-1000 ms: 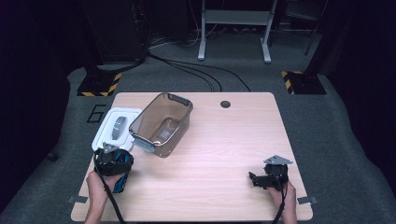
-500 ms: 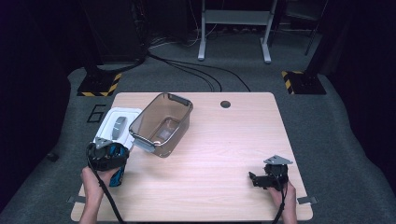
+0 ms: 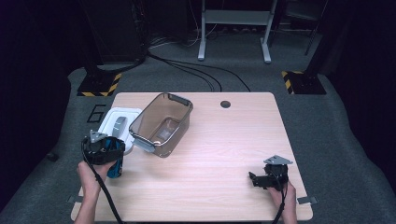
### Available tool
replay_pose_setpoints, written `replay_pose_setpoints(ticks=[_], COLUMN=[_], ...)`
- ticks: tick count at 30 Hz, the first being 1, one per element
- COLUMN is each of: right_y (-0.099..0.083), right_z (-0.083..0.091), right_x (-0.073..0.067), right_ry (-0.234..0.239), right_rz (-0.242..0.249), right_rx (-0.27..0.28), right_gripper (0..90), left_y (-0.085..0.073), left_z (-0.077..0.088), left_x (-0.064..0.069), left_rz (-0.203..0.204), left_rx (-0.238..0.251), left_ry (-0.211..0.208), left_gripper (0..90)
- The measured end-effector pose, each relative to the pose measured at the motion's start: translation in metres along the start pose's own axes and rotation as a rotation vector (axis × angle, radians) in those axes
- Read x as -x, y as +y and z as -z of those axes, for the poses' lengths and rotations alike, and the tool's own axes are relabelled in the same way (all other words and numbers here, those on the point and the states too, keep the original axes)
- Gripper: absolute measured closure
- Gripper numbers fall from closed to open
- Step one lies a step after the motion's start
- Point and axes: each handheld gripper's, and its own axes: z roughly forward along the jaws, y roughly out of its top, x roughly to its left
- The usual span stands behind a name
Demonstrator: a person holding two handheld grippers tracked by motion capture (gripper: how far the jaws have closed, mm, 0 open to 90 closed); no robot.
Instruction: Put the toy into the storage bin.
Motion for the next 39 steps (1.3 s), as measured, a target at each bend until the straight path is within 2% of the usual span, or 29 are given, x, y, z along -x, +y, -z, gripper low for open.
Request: replay_pose_setpoints(ticks=[4, 9, 10, 12, 19, 23, 31, 39], right_y=[0.0, 0.0, 0.0, 0.0, 0.0, 0.0, 0.0, 0.0], right_z=[0.0, 0.0, 0.0, 0.0, 0.0, 0.0, 0.0, 0.0], right_x=[0.0, 0.0, 0.0, 0.0, 0.0, 0.0, 0.0, 0.0], right_ry=[0.0, 0.0, 0.0, 0.0, 0.0, 0.0, 0.0, 0.0], right_rz=[0.0, 0.0, 0.0, 0.0, -0.001, 0.0, 0.0, 0.0], right_rx=[0.0, 0.0, 0.0, 0.0, 0.0, 0.0, 0.0, 0.0], right_gripper=[1.5, 1.5, 1.5, 1.5, 1.5, 1.5, 1.5, 1.5], left_y=[0.004, 0.008, 0.009, 0.01, 0.016, 0.022, 0.036, 0.052], left_z=[-0.002, -0.002, -0.001, -0.002, -0.003, -0.003, -0.008, -0.019], left_x=[-0.002, -0.001, -0.003, -0.004, -0.009, -0.012, -0.015, -0.022], left_rz=[-0.011, 0.004, -0.005, 0.008, 0.013, 0.018, -0.002, 0.012], left_rx=[-0.002, 0.024, 0.013, 0.019, 0.03, 0.033, 0.038, 0.037], left_ry=[0.0, 0.004, 0.004, 0.006, 0.015, 0.023, 0.04, 0.058], left_gripper=[25.2, 25.1, 25.1, 25.1, 25.1, 25.1, 25.2, 25.2])
